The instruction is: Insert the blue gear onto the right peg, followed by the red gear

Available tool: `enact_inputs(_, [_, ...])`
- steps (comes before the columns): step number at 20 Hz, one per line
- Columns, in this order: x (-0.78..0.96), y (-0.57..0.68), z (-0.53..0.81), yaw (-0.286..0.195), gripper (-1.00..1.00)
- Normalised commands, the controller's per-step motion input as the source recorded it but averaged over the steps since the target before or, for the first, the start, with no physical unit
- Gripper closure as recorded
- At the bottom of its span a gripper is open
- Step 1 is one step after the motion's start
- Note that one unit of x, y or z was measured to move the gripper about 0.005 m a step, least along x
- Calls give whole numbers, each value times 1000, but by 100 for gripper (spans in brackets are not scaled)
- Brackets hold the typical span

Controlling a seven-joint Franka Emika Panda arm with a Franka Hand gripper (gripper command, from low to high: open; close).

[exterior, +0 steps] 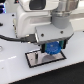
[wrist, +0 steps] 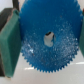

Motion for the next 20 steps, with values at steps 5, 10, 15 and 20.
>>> enact_inputs(5, [298,13,97,0,100])
enact_inputs(10, [142,1,-68,0,100])
enact_inputs(15, [323,4,-27,0,100])
enact_inputs(20, [252,-8,14,0,100])
